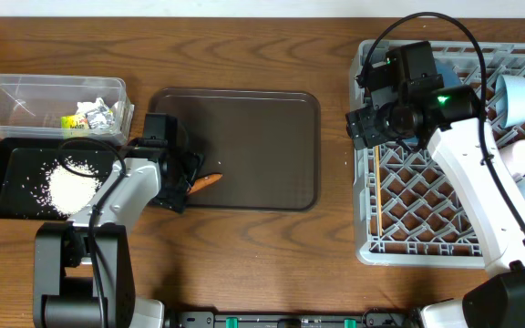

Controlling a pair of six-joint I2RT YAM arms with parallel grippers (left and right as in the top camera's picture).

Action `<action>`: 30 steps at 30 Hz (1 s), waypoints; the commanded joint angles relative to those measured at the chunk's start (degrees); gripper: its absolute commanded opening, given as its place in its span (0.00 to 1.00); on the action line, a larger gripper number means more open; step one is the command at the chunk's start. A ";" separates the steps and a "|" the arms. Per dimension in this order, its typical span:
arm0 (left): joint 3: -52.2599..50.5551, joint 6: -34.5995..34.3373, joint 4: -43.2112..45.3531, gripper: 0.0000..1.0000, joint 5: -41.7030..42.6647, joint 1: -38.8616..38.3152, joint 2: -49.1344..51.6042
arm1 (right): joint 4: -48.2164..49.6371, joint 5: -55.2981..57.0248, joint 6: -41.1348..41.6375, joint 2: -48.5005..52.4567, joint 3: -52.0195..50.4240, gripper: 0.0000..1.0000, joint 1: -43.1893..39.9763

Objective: Sort waste into correct bins and load items into the dishwasher rack
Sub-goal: 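Move the left gripper to the carrot on the brown tray and grasp it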

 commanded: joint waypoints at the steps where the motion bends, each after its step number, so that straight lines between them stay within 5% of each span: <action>1: -0.28 -0.57 0.09 0.78 -3.98 0.17 0.63 | -0.11 0.24 0.72 0.02 -0.15 0.81 0.07; 7: -0.28 -0.52 0.09 0.50 -5.97 0.00 0.98 | -0.13 0.24 0.72 0.02 -0.15 0.81 0.07; 23: -0.26 -0.50 0.28 0.49 -7.78 -0.07 4.87 | -0.20 0.24 0.72 0.02 -0.15 0.80 0.07; 30: 0.20 3.43 0.26 0.38 -7.82 0.11 2.56 | -0.20 1.14 0.72 0.02 -0.15 0.80 0.07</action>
